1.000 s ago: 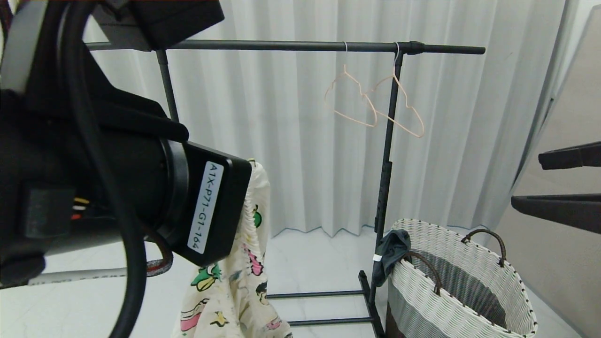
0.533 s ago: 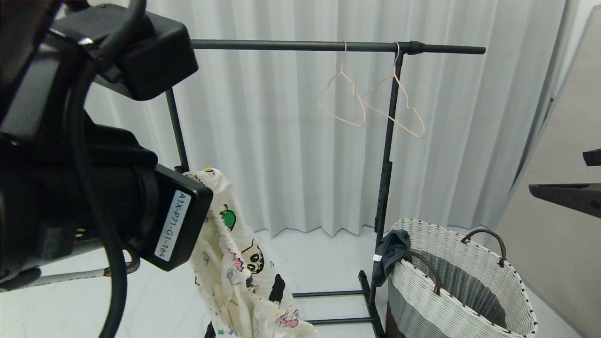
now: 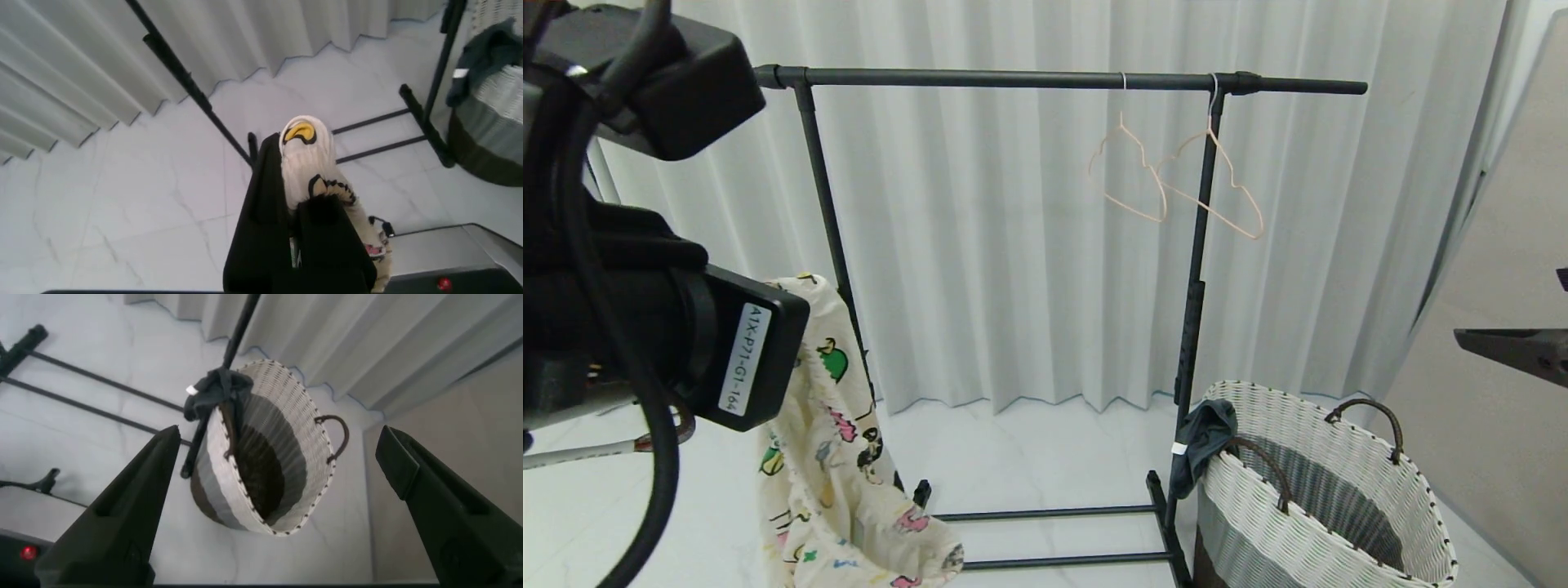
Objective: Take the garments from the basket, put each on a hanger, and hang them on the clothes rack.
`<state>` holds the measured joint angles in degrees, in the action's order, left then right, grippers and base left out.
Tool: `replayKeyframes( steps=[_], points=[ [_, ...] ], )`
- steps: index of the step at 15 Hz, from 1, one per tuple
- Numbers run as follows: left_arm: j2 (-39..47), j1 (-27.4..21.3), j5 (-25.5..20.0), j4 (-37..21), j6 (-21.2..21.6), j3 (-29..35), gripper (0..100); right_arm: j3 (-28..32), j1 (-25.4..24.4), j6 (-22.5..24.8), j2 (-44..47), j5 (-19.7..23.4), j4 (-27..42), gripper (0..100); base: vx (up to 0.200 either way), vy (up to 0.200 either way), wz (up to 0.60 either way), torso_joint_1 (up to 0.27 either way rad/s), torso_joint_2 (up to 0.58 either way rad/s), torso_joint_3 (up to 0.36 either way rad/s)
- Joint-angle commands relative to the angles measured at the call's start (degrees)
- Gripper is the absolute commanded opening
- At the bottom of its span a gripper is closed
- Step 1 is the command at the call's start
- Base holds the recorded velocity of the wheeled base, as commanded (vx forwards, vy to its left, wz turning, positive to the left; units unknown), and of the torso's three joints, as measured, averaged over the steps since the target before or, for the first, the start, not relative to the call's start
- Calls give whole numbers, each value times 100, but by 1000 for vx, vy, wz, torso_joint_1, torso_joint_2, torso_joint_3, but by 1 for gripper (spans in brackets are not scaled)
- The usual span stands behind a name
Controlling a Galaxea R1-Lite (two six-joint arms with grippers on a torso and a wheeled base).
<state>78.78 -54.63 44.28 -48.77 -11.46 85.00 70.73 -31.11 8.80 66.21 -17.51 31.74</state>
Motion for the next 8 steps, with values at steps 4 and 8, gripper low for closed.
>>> replayKeyframes(
  steps=[4, 8],
  points=[
    [-222, 216, 20, 0, 3, -151, 0, 2, 35, -10, -3, 37, -28, 100, 0, 0, 0, 101, -132, -104],
    [-284, 216, 20, 0, 100, -151, 0, 37, 211, -159, 24, 327, -46, 100, 0, 0, 0, 216, -520, -227]
  ],
)
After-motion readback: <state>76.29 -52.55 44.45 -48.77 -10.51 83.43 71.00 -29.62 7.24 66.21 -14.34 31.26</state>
